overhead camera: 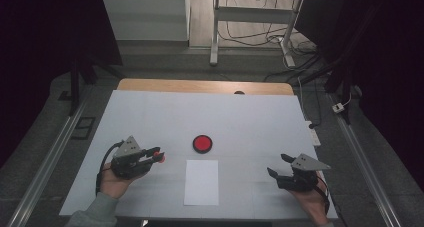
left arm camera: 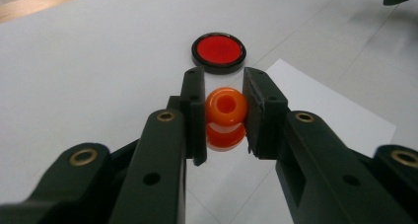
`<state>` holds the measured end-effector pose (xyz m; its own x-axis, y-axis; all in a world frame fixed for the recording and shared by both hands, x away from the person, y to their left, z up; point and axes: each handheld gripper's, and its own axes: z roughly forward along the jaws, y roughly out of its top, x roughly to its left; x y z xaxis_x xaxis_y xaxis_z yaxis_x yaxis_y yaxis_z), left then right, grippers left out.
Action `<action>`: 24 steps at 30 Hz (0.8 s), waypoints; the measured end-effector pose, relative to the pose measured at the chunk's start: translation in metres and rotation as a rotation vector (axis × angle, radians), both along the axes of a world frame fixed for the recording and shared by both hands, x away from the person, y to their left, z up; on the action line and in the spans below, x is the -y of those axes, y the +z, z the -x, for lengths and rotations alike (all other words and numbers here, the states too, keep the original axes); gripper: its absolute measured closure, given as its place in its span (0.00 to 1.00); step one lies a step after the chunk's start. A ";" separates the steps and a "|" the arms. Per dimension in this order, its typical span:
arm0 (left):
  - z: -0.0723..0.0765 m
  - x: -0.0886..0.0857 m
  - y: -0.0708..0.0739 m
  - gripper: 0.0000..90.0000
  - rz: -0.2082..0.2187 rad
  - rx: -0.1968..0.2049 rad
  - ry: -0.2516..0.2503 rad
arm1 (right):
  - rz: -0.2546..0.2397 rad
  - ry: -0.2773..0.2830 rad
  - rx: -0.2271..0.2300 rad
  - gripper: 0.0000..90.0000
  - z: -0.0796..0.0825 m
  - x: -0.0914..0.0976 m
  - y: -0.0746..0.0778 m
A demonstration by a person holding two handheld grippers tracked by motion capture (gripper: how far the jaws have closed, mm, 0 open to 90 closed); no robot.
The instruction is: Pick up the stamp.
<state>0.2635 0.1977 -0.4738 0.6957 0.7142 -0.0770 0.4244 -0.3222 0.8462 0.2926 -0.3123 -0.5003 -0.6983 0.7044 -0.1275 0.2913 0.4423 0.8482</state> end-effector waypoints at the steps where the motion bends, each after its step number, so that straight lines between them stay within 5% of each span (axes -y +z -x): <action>1: -0.001 0.002 0.002 0.80 0.006 0.003 -0.006 | 0.000 0.000 0.001 0.30 0.000 0.000 0.000; 24: -0.009 0.028 0.020 0.80 0.049 0.053 -0.063 | 0.002 -0.001 0.001 0.30 0.000 0.000 0.000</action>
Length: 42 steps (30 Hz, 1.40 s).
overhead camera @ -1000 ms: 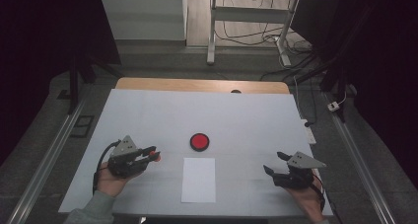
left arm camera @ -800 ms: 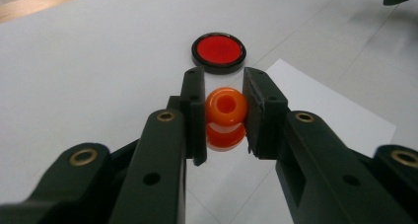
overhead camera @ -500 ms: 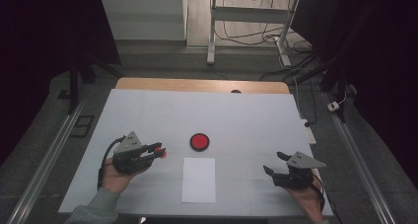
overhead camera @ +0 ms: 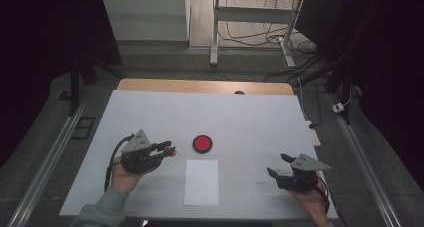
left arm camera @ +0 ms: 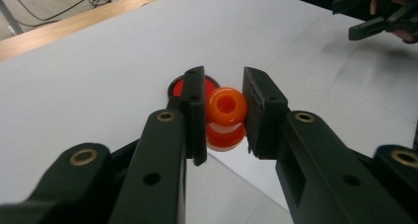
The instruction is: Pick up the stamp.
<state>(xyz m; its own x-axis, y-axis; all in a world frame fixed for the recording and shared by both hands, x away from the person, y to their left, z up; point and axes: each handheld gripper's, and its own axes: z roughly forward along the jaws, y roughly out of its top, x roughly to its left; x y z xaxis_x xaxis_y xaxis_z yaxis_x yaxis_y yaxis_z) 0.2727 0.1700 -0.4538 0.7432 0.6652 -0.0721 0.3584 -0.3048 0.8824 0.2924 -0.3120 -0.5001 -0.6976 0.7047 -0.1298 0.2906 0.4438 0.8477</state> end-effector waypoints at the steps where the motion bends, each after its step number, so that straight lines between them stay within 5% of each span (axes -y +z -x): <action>1: -0.001 0.002 0.000 0.80 0.001 0.000 -0.006 | -0.001 0.001 0.000 0.30 0.000 0.000 0.000; 30: -0.016 0.057 -0.002 0.80 -0.012 -0.013 -0.123 | -0.019 -0.002 -0.002 0.30 0.000 0.000 0.001; 42: -0.018 0.063 -0.004 0.80 -0.017 -0.021 -0.137 | -0.014 0.002 -0.001 0.30 0.000 0.000 0.000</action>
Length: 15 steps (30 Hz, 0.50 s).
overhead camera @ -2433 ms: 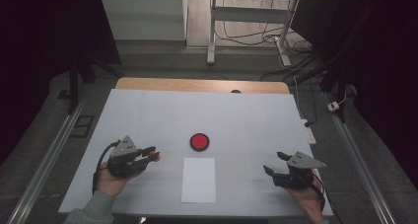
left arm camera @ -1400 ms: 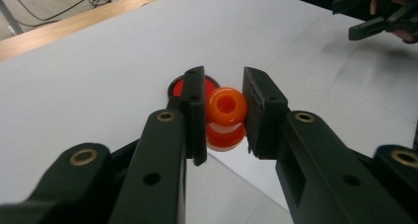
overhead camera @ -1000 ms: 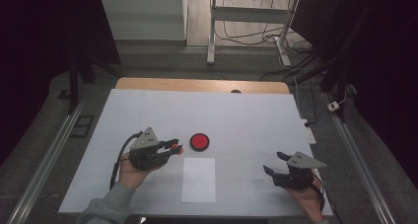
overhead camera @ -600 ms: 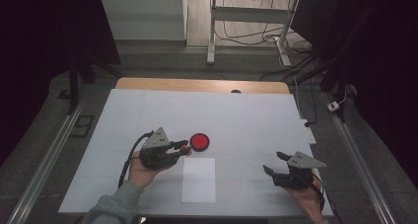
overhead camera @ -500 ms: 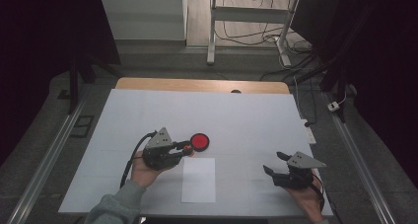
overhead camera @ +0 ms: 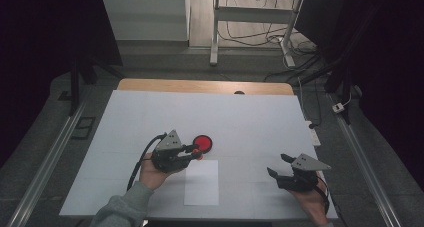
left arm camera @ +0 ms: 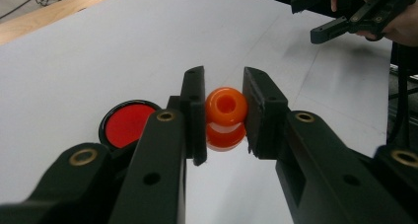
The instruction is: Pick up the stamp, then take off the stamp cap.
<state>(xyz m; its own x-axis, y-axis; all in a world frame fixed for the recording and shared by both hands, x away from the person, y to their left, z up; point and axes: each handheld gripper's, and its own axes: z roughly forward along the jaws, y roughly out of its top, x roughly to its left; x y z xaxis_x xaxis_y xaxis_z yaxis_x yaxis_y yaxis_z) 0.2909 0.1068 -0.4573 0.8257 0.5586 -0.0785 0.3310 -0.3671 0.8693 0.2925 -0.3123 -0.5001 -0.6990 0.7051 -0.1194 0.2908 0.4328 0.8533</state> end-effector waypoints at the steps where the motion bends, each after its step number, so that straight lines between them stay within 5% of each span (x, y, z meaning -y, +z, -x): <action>1: 0.000 0.000 0.000 0.80 0.001 -0.001 0.000 | 0.000 -0.001 -0.002 0.30 0.000 0.000 0.000; 15: 0.000 0.000 -0.001 0.80 0.009 -0.007 -0.004 | 0.000 0.008 0.006 0.30 0.002 -0.004 0.002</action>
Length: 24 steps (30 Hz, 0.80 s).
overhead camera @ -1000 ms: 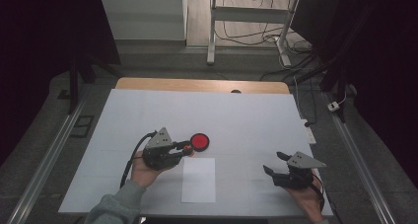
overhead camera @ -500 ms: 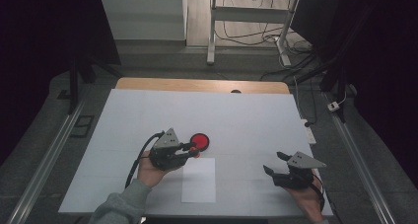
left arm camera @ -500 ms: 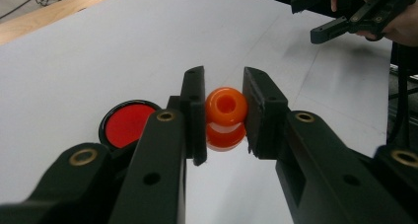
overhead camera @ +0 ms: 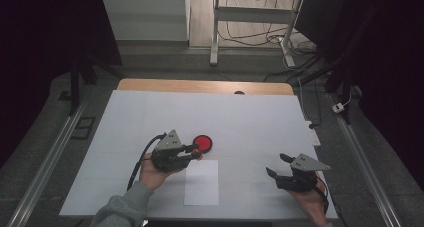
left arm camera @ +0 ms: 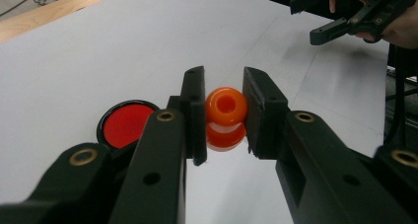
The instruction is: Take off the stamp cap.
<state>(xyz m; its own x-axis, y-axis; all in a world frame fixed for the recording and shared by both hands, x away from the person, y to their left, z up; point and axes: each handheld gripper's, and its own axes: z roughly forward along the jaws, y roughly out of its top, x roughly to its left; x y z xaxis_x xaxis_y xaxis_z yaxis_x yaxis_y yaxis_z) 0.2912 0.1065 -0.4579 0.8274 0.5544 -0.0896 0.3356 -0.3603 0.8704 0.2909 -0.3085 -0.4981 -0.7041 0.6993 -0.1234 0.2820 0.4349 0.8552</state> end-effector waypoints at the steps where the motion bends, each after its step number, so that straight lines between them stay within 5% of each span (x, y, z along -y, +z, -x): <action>1: 0.000 0.000 0.000 0.80 -0.001 0.000 0.000 | -0.004 0.003 -0.003 0.30 0.000 -0.001 0.000; 24: 0.002 0.002 0.001 0.80 0.002 0.000 -0.001 | -0.032 0.046 0.008 0.30 0.003 -0.015 0.008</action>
